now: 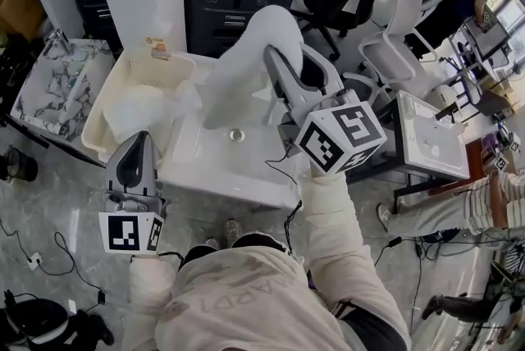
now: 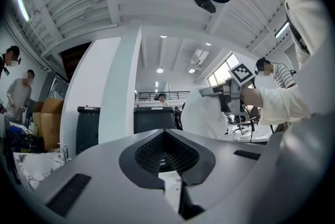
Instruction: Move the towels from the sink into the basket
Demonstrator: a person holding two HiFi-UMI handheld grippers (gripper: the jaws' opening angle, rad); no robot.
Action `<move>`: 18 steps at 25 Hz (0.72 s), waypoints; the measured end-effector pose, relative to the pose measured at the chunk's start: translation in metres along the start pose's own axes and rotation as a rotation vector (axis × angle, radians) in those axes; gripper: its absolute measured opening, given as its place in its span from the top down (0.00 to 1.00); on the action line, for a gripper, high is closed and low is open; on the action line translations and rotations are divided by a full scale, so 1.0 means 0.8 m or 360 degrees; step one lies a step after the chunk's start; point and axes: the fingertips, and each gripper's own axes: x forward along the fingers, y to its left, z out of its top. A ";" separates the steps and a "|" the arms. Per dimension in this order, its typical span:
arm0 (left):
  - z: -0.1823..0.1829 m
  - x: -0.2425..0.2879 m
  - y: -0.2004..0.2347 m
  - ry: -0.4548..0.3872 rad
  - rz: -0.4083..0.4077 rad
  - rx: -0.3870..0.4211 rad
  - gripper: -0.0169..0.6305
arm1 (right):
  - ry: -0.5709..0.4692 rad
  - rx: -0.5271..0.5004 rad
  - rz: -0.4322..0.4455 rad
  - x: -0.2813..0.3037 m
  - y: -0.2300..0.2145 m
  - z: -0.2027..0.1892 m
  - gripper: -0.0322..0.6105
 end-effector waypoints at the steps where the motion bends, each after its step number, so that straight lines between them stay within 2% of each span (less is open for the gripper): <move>1: 0.001 -0.002 0.002 -0.0001 0.0008 0.0002 0.97 | -0.0014 0.0003 0.0019 0.003 0.006 0.004 0.78; 11: 0.007 -0.037 0.023 -0.0001 0.0112 0.0022 0.97 | -0.0124 0.0029 0.0233 0.032 0.075 0.032 0.78; 18: 0.009 -0.072 0.054 0.0009 0.0238 0.0035 0.97 | -0.0141 0.0073 0.0371 0.054 0.124 0.026 0.78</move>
